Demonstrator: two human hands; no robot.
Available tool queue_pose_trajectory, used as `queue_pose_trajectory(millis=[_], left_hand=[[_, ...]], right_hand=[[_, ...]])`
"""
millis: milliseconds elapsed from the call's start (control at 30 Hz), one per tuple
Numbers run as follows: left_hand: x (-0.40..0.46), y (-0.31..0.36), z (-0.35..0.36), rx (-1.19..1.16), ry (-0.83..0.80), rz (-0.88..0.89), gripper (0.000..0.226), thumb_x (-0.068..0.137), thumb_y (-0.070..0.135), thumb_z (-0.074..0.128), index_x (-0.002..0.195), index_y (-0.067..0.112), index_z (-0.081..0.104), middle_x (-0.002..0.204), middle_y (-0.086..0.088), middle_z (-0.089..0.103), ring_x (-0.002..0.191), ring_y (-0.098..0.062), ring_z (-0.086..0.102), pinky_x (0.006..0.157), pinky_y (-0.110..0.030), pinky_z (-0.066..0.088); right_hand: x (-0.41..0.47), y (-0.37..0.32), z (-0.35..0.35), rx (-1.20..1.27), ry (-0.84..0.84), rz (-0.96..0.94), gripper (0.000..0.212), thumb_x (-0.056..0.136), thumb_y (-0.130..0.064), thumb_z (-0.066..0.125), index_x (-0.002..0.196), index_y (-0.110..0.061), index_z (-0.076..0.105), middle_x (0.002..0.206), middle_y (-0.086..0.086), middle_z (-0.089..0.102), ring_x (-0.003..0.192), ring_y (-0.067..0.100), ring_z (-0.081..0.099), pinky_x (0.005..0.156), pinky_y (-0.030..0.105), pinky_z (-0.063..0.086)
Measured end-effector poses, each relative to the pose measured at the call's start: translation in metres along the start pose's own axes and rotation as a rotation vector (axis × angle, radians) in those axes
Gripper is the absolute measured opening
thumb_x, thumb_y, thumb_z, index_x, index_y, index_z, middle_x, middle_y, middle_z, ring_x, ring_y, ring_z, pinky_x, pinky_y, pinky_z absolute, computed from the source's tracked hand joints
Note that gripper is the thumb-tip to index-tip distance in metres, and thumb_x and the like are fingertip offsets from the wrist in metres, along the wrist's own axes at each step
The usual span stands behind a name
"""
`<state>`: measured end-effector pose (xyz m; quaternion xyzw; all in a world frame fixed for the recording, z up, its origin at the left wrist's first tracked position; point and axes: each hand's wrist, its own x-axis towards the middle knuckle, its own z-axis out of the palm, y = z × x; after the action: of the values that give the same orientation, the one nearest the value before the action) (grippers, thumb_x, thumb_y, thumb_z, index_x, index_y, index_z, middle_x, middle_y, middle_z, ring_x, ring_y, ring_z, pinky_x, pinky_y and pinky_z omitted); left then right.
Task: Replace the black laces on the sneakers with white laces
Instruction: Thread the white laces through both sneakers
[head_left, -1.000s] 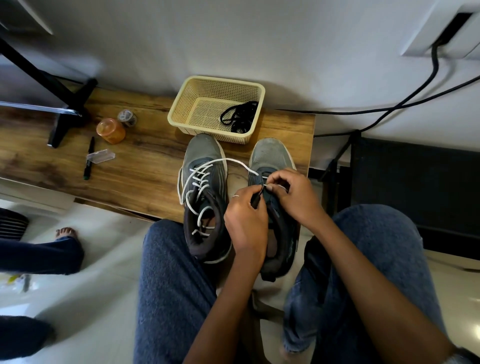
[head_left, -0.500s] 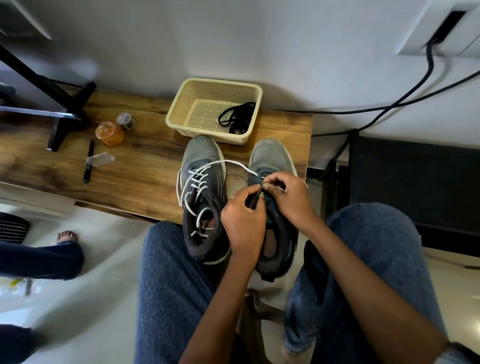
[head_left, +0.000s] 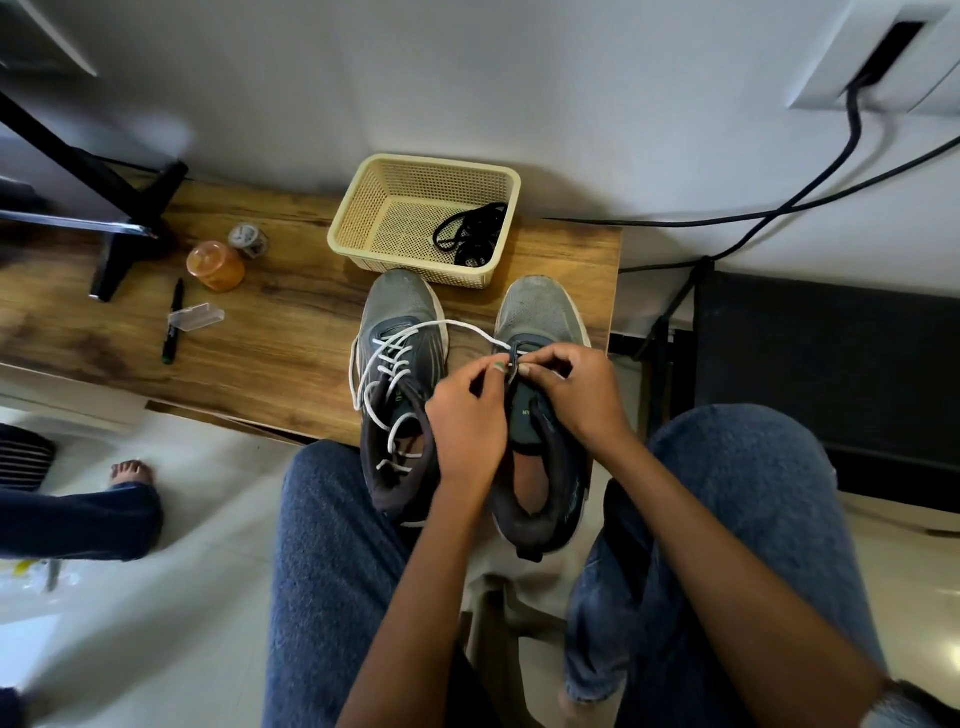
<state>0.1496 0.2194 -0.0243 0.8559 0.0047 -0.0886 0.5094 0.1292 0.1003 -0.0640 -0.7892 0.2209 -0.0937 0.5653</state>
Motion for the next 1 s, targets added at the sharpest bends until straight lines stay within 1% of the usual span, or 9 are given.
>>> queue_pose_trajectory(millis=[67, 133, 300, 533, 667, 733, 800, 933, 1000], left_hand=[[0.010, 0.001, -0.005, -0.022, -0.066, -0.065, 0.016, 0.089, 0.014, 0.064, 0.097, 0.021, 0.076, 0.090, 0.008, 0.073, 0.084, 0.000, 0.065, 0.083, -0.017, 0.050], [0.017, 0.002, -0.006, -0.003, -0.084, -0.074, 0.013, 0.085, 0.011, 0.068, 0.092, 0.018, 0.076, 0.086, 0.005, 0.073, 0.081, -0.003, 0.067, 0.083, -0.024, 0.054], [0.020, 0.006, -0.003, 0.157, -0.081, 0.034, 0.008, 0.086, 0.009, 0.068, 0.086, 0.013, 0.075, 0.077, 0.004, 0.069, 0.076, -0.010, 0.066, 0.079, -0.028, 0.054], [0.022, 0.009, 0.002, 0.297, -0.127, 0.055, 0.013, 0.093, 0.014, 0.057, 0.089, 0.011, 0.069, 0.089, -0.007, 0.070, 0.086, -0.024, 0.063, 0.081, -0.036, 0.050], [0.019, 0.013, 0.002, 0.316, -0.089, 0.045, 0.016, 0.097, 0.012, 0.048, 0.095, 0.010, 0.064, 0.096, -0.010, 0.067, 0.091, -0.026, 0.060, 0.079, -0.033, 0.045], [0.016, 0.012, 0.001, 0.283, -0.032, 0.032, 0.016, 0.097, 0.011, 0.045, 0.098, 0.013, 0.061, 0.097, -0.008, 0.066, 0.091, -0.026, 0.060, 0.082, -0.038, 0.047], [0.013, 0.012, -0.002, 0.195, 0.053, 0.018, 0.014, 0.098, 0.011, 0.040, 0.098, 0.016, 0.053, 0.088, -0.003, 0.065, 0.084, -0.025, 0.063, 0.080, -0.044, 0.051], [0.018, 0.020, -0.013, -0.056, 0.198, -0.007, 0.014, 0.102, 0.013, 0.034, 0.098, 0.019, 0.045, 0.081, 0.004, 0.061, 0.072, -0.018, 0.067, 0.066, -0.030, 0.054], [0.022, 0.024, -0.019, -0.170, 0.274, -0.011, 0.016, 0.102, 0.013, 0.036, 0.094, 0.023, 0.045, 0.088, 0.003, 0.063, 0.076, -0.014, 0.069, 0.071, -0.030, 0.056]], right_hand=[[0.000, 0.000, -0.001, 0.007, 0.008, 0.000, 0.008, 0.082, -0.012, 0.071, 0.086, -0.018, 0.073, 0.081, -0.012, 0.068, 0.080, 0.004, 0.065, 0.078, 0.024, 0.052], [-0.001, 0.000, -0.001, 0.014, 0.011, 0.010, 0.009, 0.082, -0.012, 0.071, 0.085, -0.020, 0.072, 0.080, -0.013, 0.068, 0.080, 0.005, 0.065, 0.079, 0.027, 0.053], [-0.003, -0.003, -0.001, 0.024, -0.001, 0.012, 0.007, 0.084, -0.008, 0.069, 0.087, -0.015, 0.070, 0.081, -0.011, 0.066, 0.081, 0.006, 0.064, 0.080, 0.026, 0.053], [-0.003, -0.003, -0.001, -0.021, -0.002, -0.016, 0.008, 0.085, -0.009, 0.067, 0.092, -0.011, 0.071, 0.085, -0.007, 0.067, 0.082, 0.003, 0.063, 0.080, 0.023, 0.052], [-0.004, -0.001, -0.001, -0.180, 0.047, -0.167, 0.010, 0.082, -0.015, 0.072, 0.090, -0.010, 0.070, 0.087, 0.000, 0.067, 0.083, 0.014, 0.059, 0.075, 0.027, 0.048], [-0.004, 0.001, -0.003, -0.245, 0.076, -0.202, 0.014, 0.080, -0.017, 0.074, 0.091, -0.011, 0.069, 0.088, -0.001, 0.065, 0.086, 0.015, 0.055, 0.074, 0.025, 0.042], [-0.004, 0.003, -0.004, -0.292, 0.104, -0.214, 0.016, 0.078, -0.019, 0.075, 0.092, -0.013, 0.069, 0.090, -0.002, 0.065, 0.089, 0.015, 0.053, 0.075, 0.026, 0.041], [-0.005, 0.005, -0.004, -0.331, 0.124, -0.226, 0.018, 0.076, -0.018, 0.077, 0.092, -0.015, 0.068, 0.091, -0.001, 0.066, 0.089, 0.016, 0.053, 0.078, 0.031, 0.043], [-0.006, 0.005, -0.003, -0.339, 0.128, -0.234, 0.018, 0.077, -0.018, 0.077, 0.092, -0.015, 0.068, 0.091, -0.002, 0.065, 0.089, 0.014, 0.051, 0.078, 0.032, 0.044]])
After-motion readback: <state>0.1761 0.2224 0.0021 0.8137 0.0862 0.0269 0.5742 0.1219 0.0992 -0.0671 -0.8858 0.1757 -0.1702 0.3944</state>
